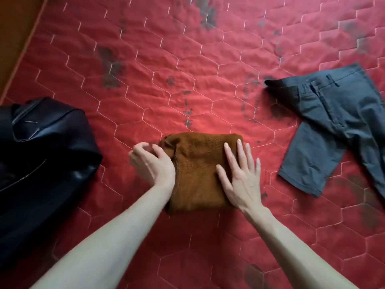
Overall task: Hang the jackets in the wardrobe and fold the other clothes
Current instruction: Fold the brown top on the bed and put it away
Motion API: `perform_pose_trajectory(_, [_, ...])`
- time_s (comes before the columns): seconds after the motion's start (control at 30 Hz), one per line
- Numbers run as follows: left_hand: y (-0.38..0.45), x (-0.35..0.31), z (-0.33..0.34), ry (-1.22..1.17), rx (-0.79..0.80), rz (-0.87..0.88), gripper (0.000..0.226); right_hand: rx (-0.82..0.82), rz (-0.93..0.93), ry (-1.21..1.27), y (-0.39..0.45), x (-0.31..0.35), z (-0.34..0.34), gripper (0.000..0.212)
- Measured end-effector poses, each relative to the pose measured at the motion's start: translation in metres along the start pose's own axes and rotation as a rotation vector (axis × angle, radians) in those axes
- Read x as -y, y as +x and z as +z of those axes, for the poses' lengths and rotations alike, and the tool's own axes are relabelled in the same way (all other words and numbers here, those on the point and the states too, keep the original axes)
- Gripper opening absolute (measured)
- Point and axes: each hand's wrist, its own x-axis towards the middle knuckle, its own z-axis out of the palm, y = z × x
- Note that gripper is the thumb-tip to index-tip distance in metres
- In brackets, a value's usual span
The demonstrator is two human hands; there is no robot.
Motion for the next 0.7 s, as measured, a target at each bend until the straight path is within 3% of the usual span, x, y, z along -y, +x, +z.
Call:
perform_pose_trajectory(0.03, [-0.006, 0.002, 0.002, 0.051, -0.027, 0.247, 0.021, 0.025, 0.021, -0.024, -0.002, 0.005, 0.009, 0.069])
perform_pose_trajectory(0.1, [-0.023, 0.008, 0.008, 0.192, 0.178, 0.741, 0.034, 0.027, 0.058, -0.093, 0.0, 0.015, 0.025, 0.072])
perform_pose_trajectory(0.13, [-0.031, 0.015, 0.013, 0.289, 0.322, 0.913, 0.042, 0.026, 0.083, -0.108, 0.002, 0.018, 0.03, 0.073])
perform_pose_trajectory(0.2, [-0.04, 0.032, 0.019, 0.493, 0.522, 1.062, 0.056, 0.034, 0.09, -0.098, 0.006, 0.018, 0.032, 0.072])
perform_pose_trajectory(0.27, [-0.035, 0.046, 0.021, 0.589, 0.595, 1.046, 0.062, 0.037, 0.052, -0.056, 0.006, 0.012, 0.031, 0.07])
perform_pose_trajectory(0.4, [-0.012, 0.051, 0.024, 0.618, 0.595, 0.952, 0.069, 0.003, 0.029, 0.098, 0.01, 0.005, 0.028, 0.067])
perform_pose_trajectory(0.5, [-0.009, 0.048, 0.024, 0.632, 0.545, 0.862, 0.077, 0.0, 0.09, 0.288, 0.012, 0.005, 0.023, 0.076])
perform_pose_trajectory(0.6, [-0.014, 0.047, 0.018, 0.557, 0.439, 0.612, 0.096, 0.02, 0.28, 0.566, 0.013, 0.0, 0.014, 0.093])
perform_pose_trajectory(0.7, [-0.023, 0.041, 0.011, 0.413, 0.397, 0.294, 0.116, 0.025, 0.448, 0.674, 0.013, -0.006, 0.004, 0.082])
